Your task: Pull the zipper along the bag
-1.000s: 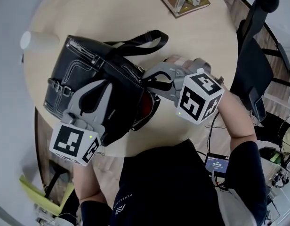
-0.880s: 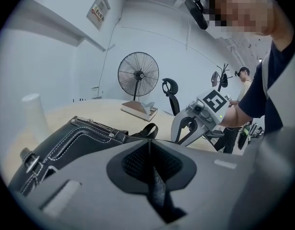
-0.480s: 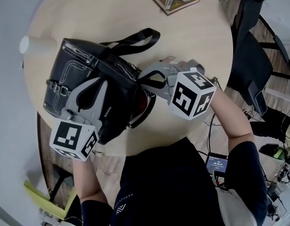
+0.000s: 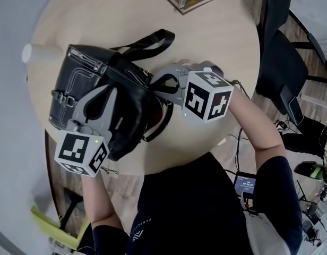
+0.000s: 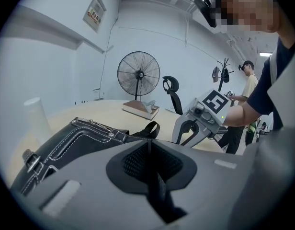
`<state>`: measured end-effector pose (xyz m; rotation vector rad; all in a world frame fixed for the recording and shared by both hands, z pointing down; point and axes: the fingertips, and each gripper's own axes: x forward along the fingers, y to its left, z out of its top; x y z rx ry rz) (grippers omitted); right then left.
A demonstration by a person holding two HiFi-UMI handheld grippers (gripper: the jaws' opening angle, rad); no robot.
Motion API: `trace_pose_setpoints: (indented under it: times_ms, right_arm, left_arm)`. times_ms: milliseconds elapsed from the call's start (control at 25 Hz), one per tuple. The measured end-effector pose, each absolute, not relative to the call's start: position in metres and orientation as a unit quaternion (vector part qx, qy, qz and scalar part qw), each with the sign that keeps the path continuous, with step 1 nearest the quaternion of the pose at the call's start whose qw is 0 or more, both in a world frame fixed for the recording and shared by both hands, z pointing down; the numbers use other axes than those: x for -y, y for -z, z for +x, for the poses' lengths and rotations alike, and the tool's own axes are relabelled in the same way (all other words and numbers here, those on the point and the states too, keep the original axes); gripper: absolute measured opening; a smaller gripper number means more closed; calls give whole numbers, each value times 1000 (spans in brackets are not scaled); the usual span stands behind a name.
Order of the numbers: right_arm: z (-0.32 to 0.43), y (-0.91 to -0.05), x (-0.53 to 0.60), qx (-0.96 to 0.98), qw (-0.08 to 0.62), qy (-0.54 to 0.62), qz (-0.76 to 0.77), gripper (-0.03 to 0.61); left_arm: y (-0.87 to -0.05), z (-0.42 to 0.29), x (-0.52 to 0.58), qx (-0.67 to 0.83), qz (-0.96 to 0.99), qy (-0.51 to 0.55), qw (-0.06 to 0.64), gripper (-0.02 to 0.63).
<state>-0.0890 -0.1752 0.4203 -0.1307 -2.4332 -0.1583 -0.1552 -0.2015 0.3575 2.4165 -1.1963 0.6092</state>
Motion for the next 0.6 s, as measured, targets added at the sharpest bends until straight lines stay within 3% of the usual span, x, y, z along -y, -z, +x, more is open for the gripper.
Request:
trace_pose_setpoints:
  times_ms: [600]
  right_arm:
    - [-85,-415,173,924,372,76,-49,4]
  left_arm:
    - [-363,-157,201,420,861,-220,185,49]
